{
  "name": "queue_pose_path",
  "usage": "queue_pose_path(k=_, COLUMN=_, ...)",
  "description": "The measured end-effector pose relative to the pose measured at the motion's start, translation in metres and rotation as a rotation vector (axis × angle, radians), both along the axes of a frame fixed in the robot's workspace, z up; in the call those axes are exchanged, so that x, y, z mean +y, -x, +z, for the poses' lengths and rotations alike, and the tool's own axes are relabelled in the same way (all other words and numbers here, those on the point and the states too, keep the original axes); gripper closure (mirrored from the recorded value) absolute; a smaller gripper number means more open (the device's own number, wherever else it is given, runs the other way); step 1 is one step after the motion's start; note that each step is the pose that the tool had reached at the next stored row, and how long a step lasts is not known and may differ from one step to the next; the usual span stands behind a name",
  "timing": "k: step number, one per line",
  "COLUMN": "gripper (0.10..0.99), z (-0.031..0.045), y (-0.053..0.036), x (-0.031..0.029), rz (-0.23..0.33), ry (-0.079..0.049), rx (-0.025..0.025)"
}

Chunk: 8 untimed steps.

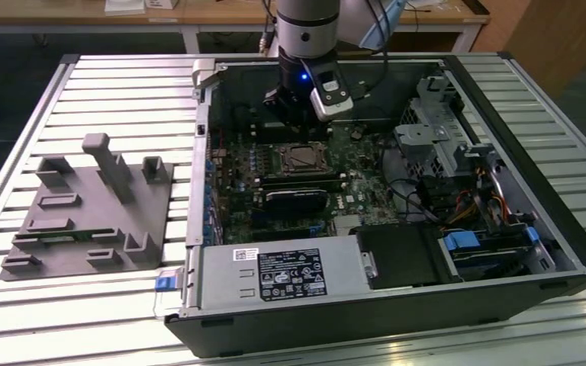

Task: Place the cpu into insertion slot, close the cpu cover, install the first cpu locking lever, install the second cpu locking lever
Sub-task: 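Install the second cpu locking lever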

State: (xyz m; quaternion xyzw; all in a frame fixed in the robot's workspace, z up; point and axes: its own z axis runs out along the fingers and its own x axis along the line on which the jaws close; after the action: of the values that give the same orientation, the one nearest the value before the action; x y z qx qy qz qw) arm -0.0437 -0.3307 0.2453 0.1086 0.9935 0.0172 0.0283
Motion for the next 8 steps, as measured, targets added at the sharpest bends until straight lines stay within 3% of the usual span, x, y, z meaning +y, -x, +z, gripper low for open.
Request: queue_pose_path(k=8, gripper=0.98, z=0.0002, y=0.0, x=-0.0003, rz=0.0, ry=0.001, rx=0.0002)
